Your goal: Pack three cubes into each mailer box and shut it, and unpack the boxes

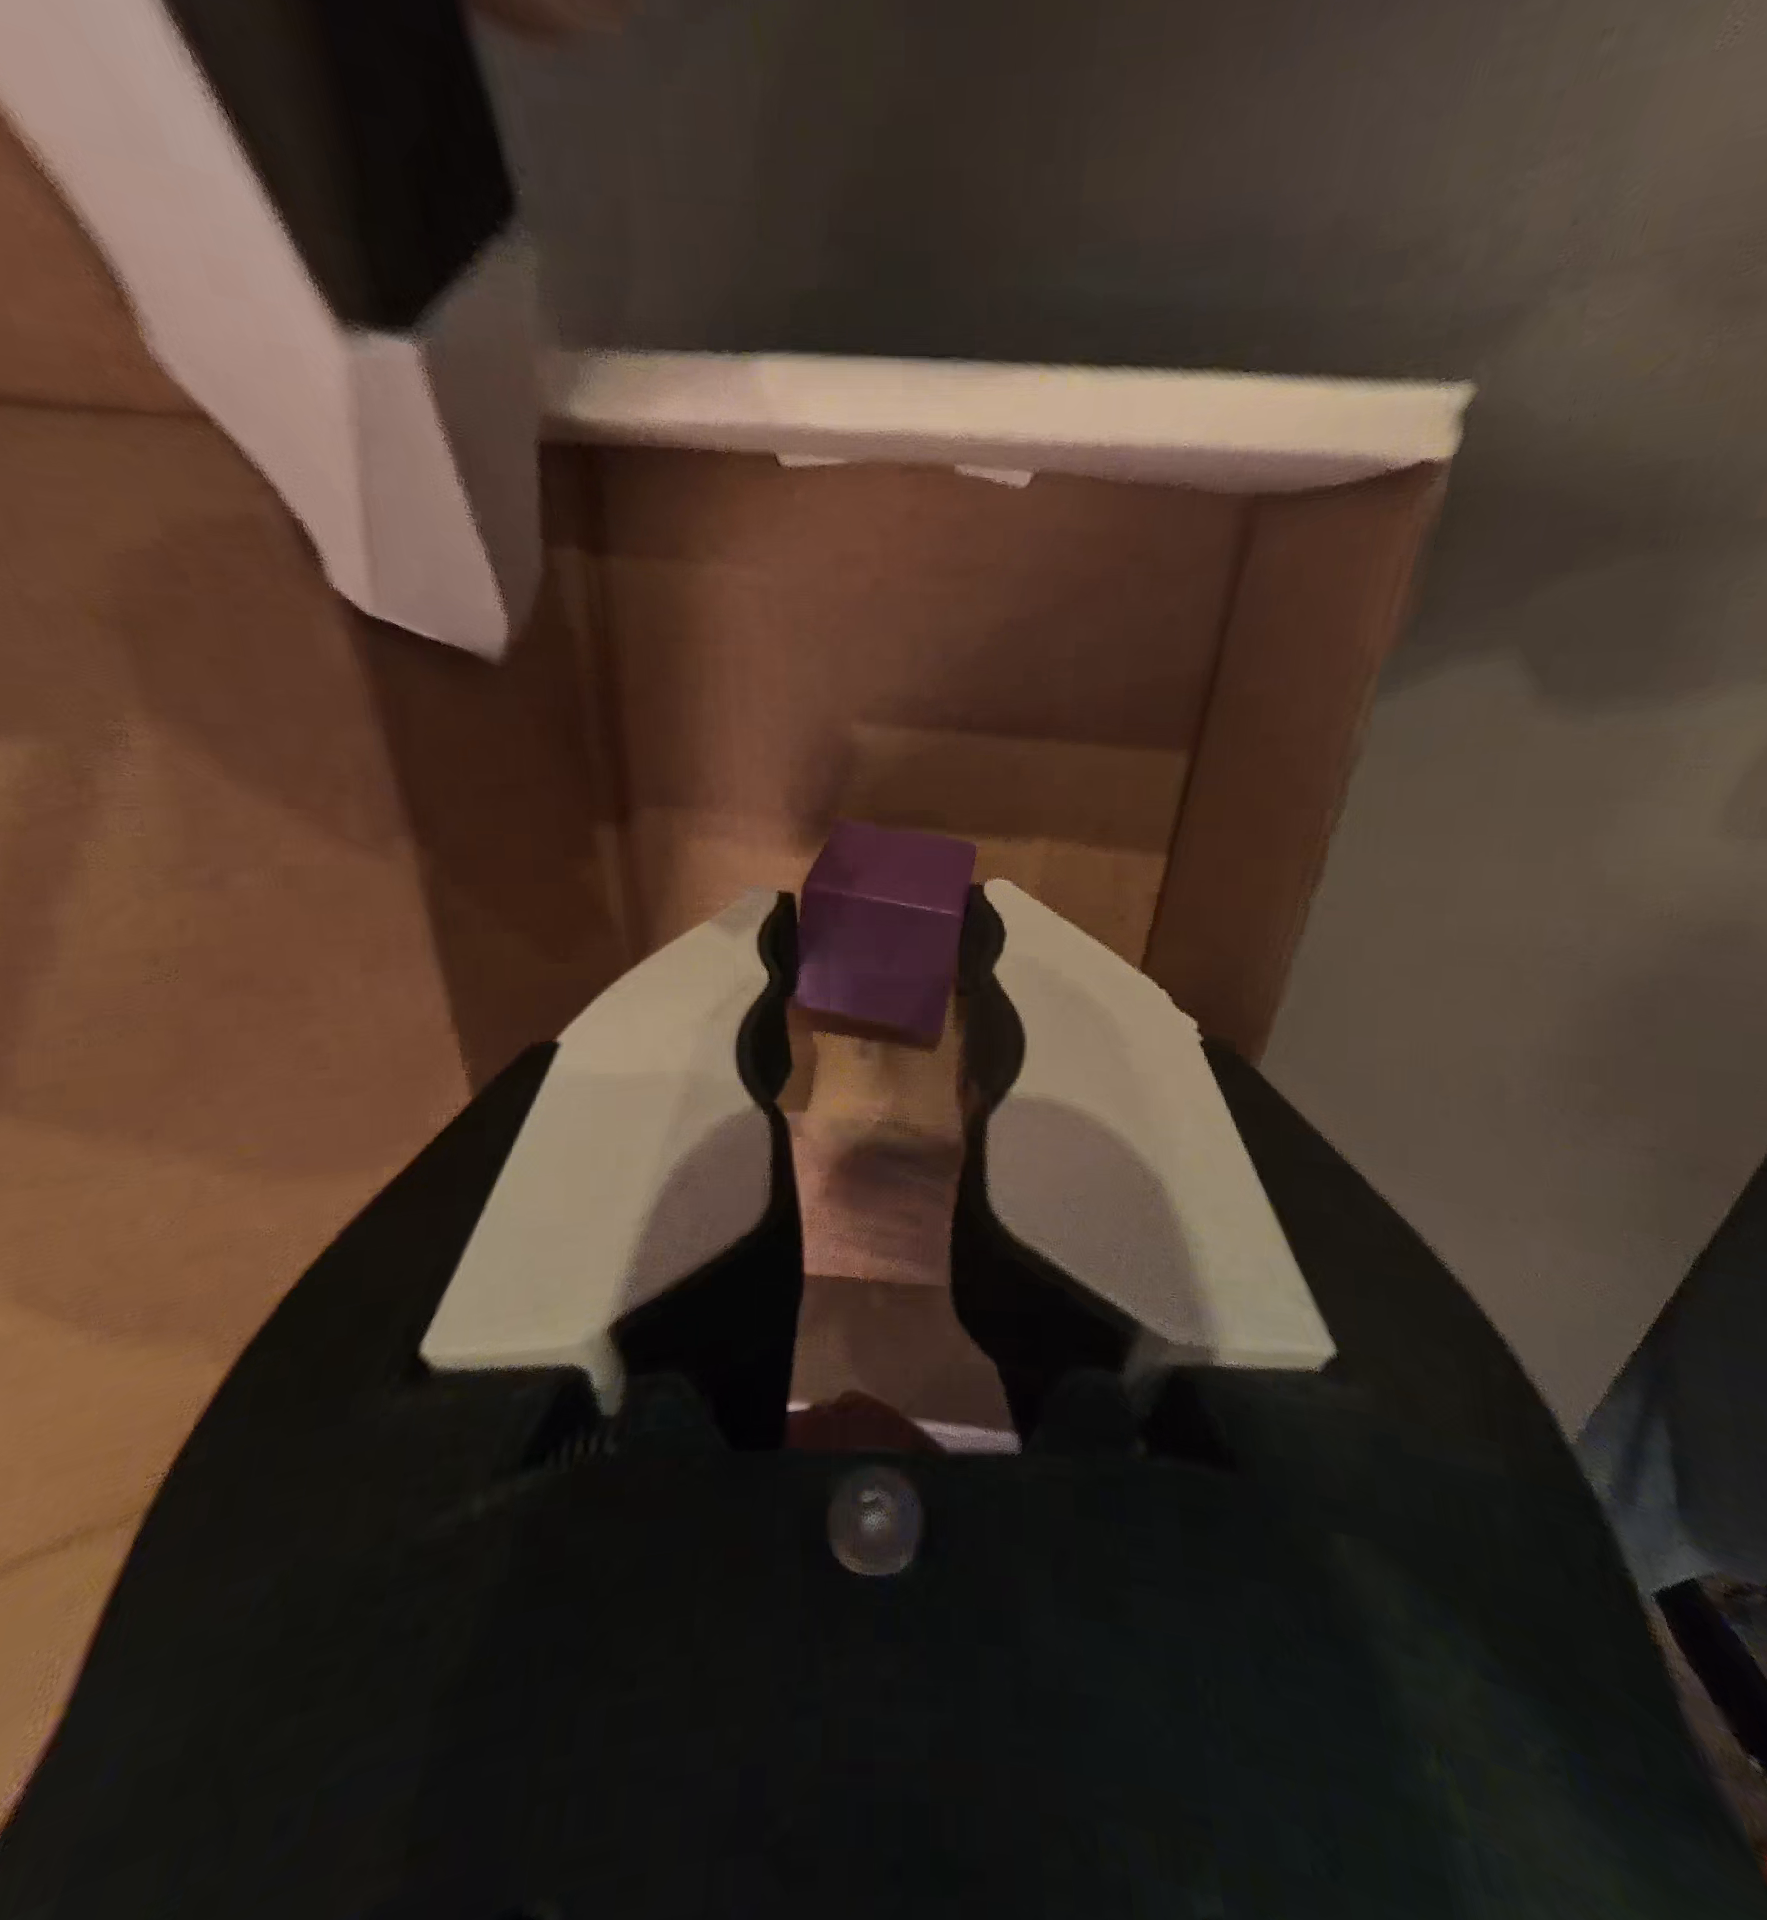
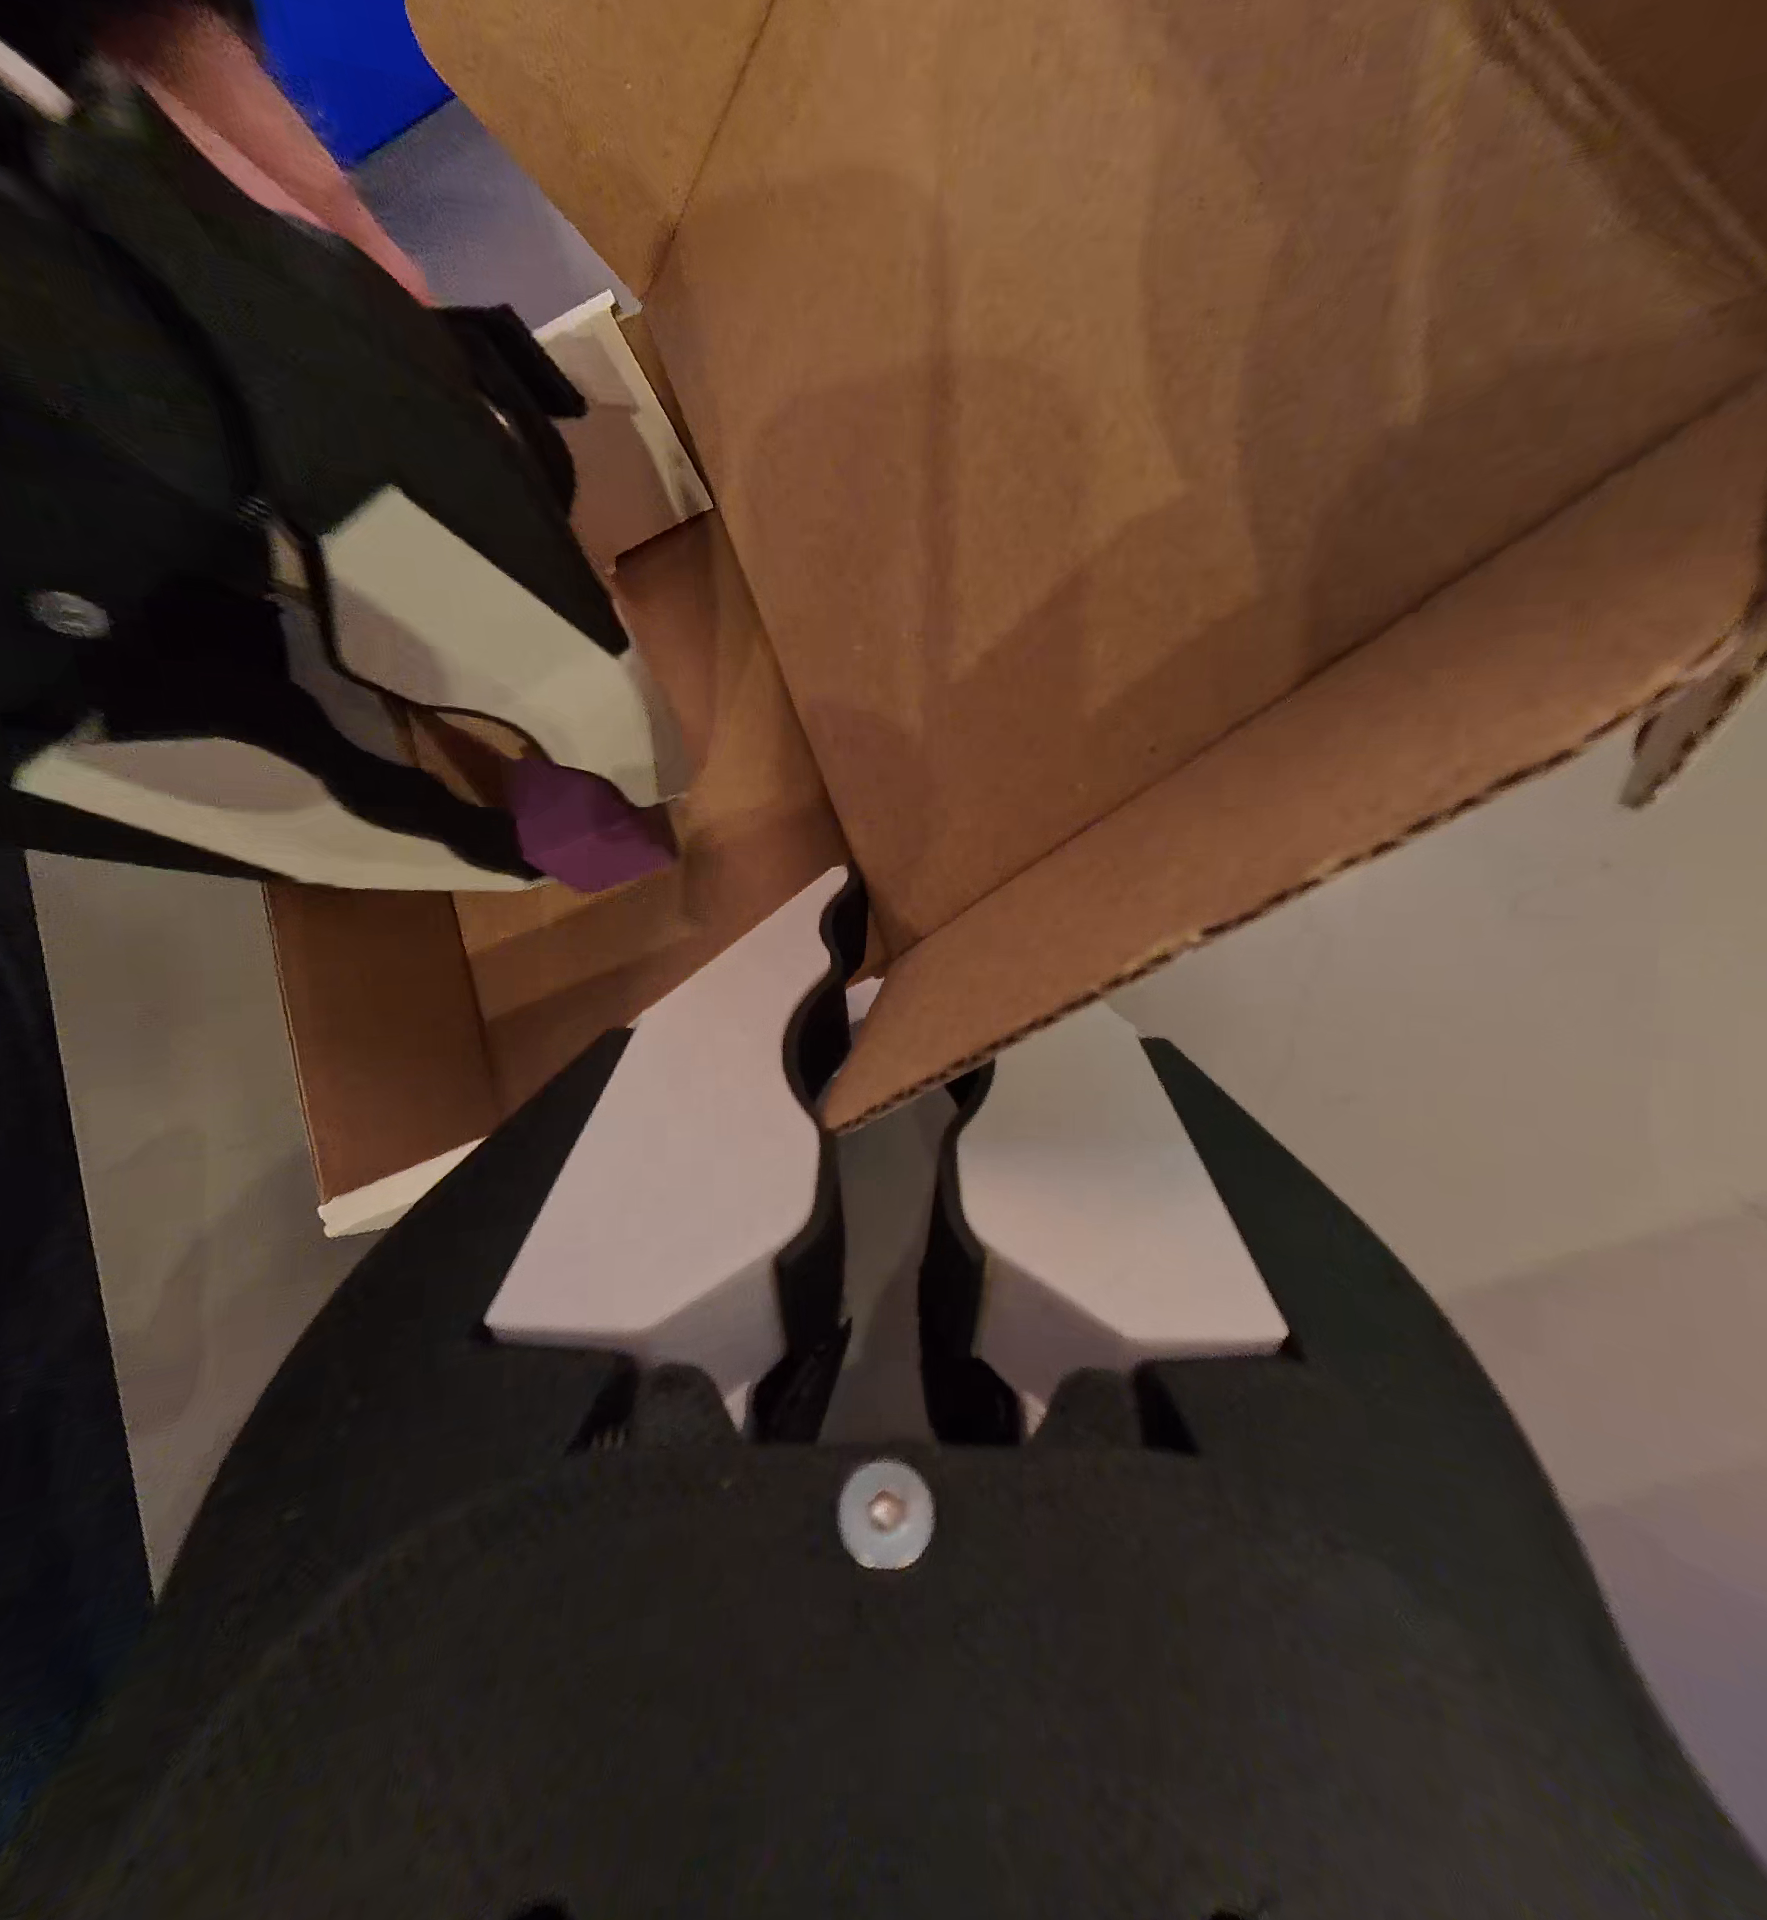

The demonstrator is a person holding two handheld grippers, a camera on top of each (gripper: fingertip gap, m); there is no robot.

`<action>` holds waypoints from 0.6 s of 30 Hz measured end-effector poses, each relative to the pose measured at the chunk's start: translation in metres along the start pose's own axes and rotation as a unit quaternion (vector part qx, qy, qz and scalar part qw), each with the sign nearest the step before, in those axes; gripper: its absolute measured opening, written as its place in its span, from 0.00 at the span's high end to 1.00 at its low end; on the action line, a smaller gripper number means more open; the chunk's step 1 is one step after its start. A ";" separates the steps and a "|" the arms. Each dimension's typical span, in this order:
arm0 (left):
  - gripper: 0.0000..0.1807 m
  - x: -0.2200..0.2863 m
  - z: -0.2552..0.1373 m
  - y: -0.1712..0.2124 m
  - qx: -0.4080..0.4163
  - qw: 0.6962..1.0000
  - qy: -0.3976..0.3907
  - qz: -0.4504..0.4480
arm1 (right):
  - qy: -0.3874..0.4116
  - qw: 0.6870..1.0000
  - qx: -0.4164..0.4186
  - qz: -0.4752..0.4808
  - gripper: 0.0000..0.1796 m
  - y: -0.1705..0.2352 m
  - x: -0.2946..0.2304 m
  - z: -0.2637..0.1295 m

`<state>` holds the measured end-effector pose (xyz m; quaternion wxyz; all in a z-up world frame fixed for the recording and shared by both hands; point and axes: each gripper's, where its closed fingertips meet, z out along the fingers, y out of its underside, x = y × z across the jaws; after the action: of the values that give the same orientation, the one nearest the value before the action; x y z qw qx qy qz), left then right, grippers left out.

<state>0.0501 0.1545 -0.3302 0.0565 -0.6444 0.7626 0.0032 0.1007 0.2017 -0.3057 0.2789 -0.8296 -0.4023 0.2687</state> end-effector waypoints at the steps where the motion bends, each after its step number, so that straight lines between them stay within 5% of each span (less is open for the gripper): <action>1: 0.83 -0.002 0.004 0.003 -0.010 1.000 -0.007 0.000 | 0.000 1.000 0.000 0.000 0.97 0.000 0.000 0.000; 5: 0.75 -0.008 -0.004 0.001 0.010 0.999 -0.029 -0.010 | 0.001 1.000 0.000 0.000 0.97 0.000 -0.001 0.000; 10: 0.74 -0.008 -0.069 0.025 0.072 0.993 -0.093 -0.017 | 0.001 1.000 0.000 -0.001 0.97 0.000 -0.001 0.000; 18: 0.77 -0.009 -0.154 0.211 0.041 0.973 -0.177 -0.142 | -0.003 1.000 0.000 -0.002 0.97 0.000 -0.001 0.001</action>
<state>-0.1689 0.1876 -0.1904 0.2169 -0.7322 0.6409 0.0778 0.0994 0.2009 -0.3055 0.2785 -0.8278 -0.4049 0.2706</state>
